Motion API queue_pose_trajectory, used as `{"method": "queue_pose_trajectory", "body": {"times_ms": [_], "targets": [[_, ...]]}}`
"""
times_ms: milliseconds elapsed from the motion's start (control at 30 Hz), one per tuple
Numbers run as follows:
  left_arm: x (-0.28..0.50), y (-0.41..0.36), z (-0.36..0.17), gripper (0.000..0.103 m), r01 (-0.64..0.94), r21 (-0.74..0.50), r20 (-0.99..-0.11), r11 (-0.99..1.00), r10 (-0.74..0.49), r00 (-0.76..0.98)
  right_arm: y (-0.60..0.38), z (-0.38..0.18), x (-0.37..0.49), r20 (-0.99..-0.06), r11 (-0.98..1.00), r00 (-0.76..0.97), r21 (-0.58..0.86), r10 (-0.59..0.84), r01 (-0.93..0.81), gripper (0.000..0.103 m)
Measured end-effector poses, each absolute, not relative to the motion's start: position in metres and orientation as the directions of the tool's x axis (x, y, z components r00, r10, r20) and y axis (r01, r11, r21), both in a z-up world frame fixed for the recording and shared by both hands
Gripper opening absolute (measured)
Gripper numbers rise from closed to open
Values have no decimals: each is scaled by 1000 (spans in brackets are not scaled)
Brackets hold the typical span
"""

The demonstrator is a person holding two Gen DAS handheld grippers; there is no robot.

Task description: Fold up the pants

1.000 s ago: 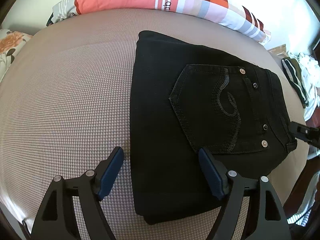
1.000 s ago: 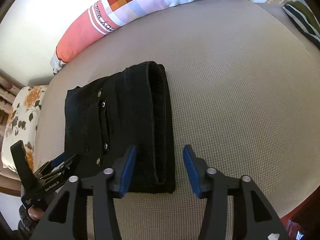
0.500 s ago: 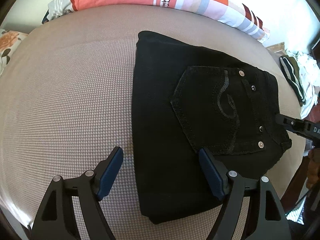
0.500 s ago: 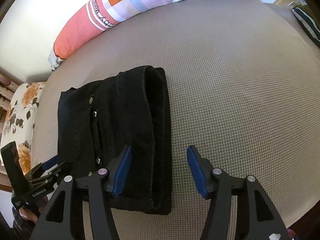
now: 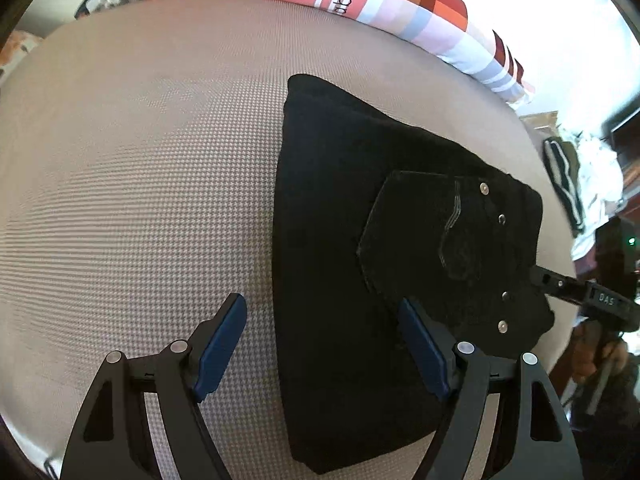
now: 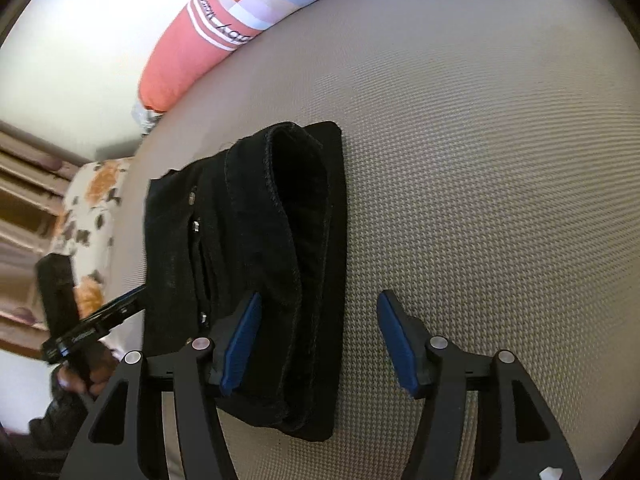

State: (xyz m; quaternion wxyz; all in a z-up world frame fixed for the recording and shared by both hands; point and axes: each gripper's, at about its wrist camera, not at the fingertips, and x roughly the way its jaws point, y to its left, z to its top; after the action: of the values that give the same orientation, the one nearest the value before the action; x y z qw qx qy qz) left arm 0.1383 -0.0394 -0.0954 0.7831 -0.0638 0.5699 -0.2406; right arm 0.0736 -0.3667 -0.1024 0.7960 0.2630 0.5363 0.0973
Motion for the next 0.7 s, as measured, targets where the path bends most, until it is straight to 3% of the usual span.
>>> {"method": "queue_pose_trajectory", "body": {"times_ms": [433, 700], "targets": [[160, -36, -104, 78, 310, -568, -774, 763, -623, 115, -393, -119, 87, -653, 682, 379, 728, 656, 72, 58], [166, -19, -108, 79, 288, -658, -714, 696, -698, 55, -386, -131, 98, -588, 614, 340, 788, 734, 37, 46]]}}
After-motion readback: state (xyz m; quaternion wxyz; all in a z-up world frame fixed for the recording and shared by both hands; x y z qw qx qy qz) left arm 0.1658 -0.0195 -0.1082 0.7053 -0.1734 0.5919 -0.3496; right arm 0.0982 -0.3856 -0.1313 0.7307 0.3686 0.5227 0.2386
